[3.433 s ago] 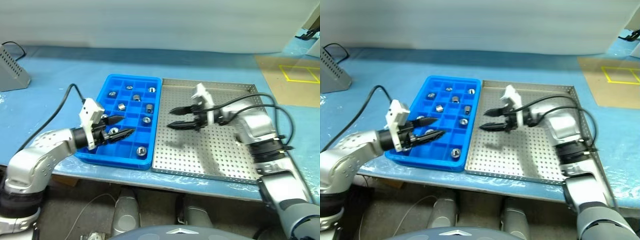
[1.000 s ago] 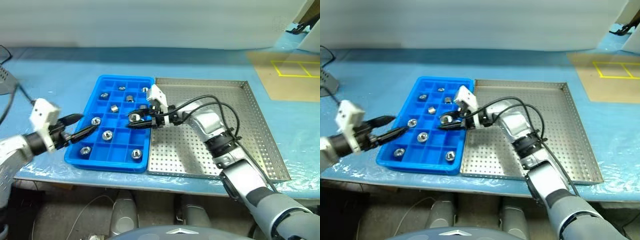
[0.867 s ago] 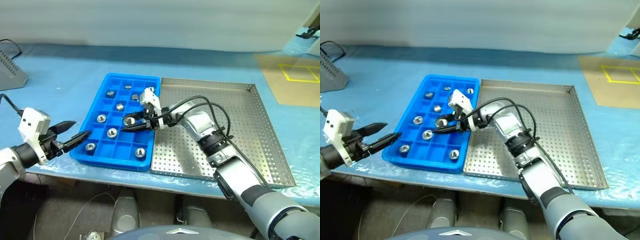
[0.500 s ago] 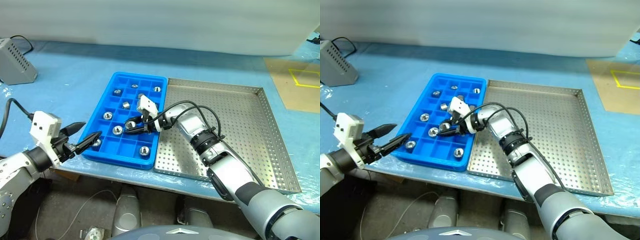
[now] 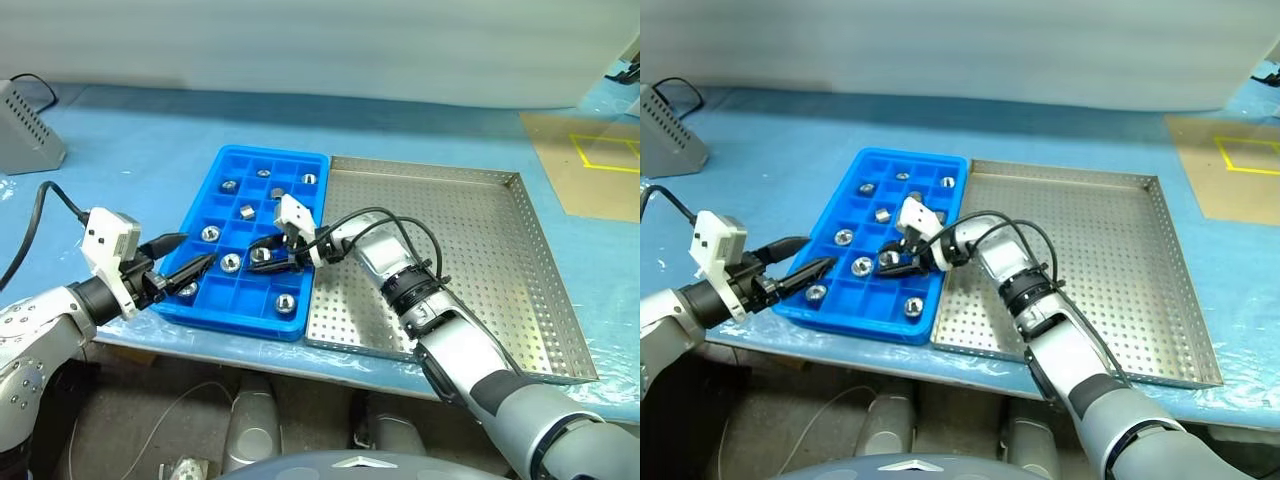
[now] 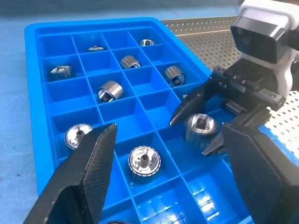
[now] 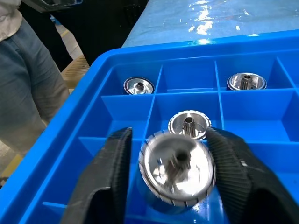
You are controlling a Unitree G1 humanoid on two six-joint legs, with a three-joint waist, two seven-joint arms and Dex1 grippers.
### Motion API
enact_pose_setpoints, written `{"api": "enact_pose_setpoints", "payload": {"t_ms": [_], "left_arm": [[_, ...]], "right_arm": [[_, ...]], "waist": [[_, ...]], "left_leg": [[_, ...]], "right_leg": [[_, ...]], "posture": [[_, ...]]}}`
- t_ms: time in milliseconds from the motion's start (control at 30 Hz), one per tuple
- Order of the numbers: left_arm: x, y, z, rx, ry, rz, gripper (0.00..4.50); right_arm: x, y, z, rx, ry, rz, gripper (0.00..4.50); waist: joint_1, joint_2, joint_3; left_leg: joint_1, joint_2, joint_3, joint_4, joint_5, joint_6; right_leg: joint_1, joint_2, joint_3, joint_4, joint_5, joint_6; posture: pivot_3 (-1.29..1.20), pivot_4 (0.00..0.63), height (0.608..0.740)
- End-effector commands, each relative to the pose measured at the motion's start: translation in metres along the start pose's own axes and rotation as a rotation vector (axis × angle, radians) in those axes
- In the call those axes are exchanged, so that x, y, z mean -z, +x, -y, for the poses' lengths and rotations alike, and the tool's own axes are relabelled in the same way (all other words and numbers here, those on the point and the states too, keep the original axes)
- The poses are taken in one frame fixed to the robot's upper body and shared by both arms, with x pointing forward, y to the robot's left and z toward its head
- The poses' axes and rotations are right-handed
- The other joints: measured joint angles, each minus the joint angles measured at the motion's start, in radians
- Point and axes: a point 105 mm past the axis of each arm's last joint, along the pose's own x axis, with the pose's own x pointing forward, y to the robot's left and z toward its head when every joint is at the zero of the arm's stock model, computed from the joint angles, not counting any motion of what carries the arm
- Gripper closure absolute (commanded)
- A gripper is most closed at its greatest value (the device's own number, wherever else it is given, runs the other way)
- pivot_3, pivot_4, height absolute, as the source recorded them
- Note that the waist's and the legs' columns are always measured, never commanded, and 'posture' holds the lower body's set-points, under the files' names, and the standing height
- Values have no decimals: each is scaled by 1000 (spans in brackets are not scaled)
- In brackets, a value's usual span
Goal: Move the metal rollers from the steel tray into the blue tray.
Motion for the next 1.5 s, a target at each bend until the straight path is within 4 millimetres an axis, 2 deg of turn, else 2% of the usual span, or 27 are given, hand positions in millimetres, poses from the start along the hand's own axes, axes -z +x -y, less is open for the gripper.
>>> {"api": "enact_pose_setpoints", "payload": {"t_ms": [33, 167, 267, 333, 500, 700, 800, 867, 1000, 1133, 1500], "left_arm": [[-8, 2, 1, 22, 32, 24, 741], [-9, 8, 2, 48, 34, 24, 741], [-12, 16, 4, 77, 38, 33, 741], [-14, 21, 5, 98, 42, 37, 741], [-19, 46, 6, 152, 46, 58, 741], [-30, 88, 10, 218, 31, 128, 741], [-27, 111, 13, 233, 20, 138, 741], [-27, 120, 15, 245, 11, 152, 741], [-20, 133, 23, 288, 12, 137, 741], [-20, 136, 27, 311, 15, 135, 741], [-17, 133, 27, 307, 11, 135, 741]], "right_arm": [[-8, -3, 2, 23, 13, 35, 1303], [-10, -12, 11, 83, 1, 42, 1303], [-20, -30, 18, 118, 11, 85, 1303], [-28, -45, 20, 134, 10, 112, 1303], [-39, -100, 22, 240, -7, 156, 1303], [-14, -176, 41, 586, 59, 120, 1303], [-3, -208, 46, 756, 85, 121, 1303], [2, -220, 46, 830, 101, 127, 1303], [17, -226, 40, 910, 135, 113, 1303], [22, -223, 35, 930, 149, 113, 1303], [28, -222, 36, 935, 167, 99, 1303]], "waist": [[0, 0, 0], [1, 0, 0], [2, 0, 0], [0, 0, 0], [-1, 0, 0], [-19, 0, 0], [-34, 0, 0], [-51, 0, 0], [-83, 0, 0], [-104, 1, 0], [-107, 1, 0]], "left_leg": [[1, 0, 0, 0, 0, 0], [1, 0, 0, 0, 0, 0], [1, 0, 0, 1, 1, -1], [1, 0, 0, 1, 1, -2], [2, 0, 0, 1, 3, -4], [2, -2, 0, 2, 7, -8], [2, -2, 0, 3, 8, -8], [3, -3, 1, 3, 8, -8], [3, -3, 1, 3, 8, -8], [3, -3, 1, 3, 8, -7], [3, -3, 1, 3, 9, -6]], "right_leg": [[0, 0, 0, 1, 0, 0], [1, 0, 0, 2, 0, 0], [0, 0, 0, 4, 0, 0], [0, 0, 0, 4, 0, 0], [0, 0, 1, 5, 0, 0], [0, 0, 2, 6, 0, 0], [0, 0, 3, 8, 0, 0], [0, 0, 4, 8, 0, 0], [0, 0, 4, 8, 0, 0], [0, 0, 4, 8, 0, 0], [0, 0, 4, 8, 0, 0]], "posture": [[311, 150, 740], [282, 150, 740], [269, 150, 740], [235, 150, 740], [176, 150, 740], [112, 150, 740], [47, 150, 740], [20, 150, 740], [-31, 150, 740], [-46, 150, 740], [-29, 150, 740]]}}
